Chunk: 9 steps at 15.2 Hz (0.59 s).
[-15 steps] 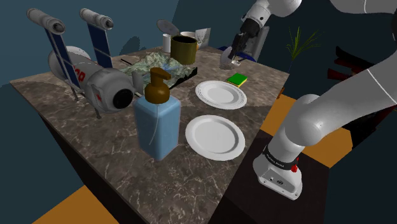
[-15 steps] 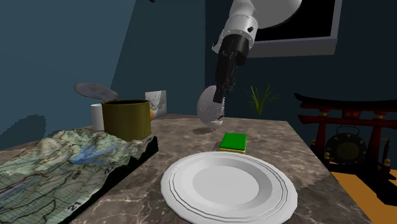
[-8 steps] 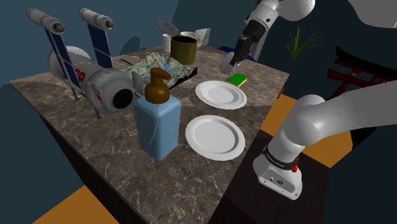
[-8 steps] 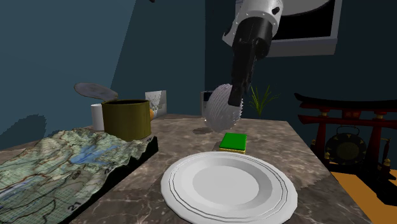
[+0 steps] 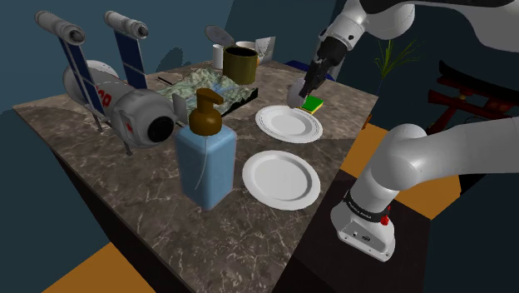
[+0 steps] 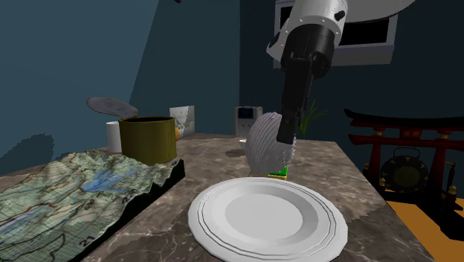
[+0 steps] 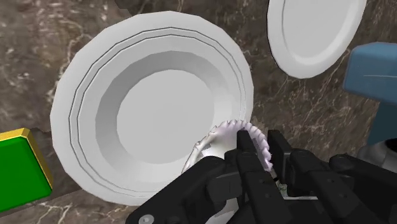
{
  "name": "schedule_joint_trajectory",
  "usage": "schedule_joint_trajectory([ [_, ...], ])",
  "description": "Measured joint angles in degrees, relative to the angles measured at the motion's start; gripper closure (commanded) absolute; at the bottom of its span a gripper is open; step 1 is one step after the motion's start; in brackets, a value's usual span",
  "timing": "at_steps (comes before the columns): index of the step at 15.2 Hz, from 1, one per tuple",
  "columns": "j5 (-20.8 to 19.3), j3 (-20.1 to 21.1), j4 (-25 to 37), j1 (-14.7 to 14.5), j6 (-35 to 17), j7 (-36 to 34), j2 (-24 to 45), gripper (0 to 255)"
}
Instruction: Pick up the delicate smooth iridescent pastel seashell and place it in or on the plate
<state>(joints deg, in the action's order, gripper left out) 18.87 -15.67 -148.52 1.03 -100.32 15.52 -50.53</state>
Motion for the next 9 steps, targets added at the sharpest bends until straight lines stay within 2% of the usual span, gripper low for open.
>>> schedule_joint_trajectory([
  [9,-0.2,-0.9,-6.2,0.5,-5.6,3.0,0.2,255],
])
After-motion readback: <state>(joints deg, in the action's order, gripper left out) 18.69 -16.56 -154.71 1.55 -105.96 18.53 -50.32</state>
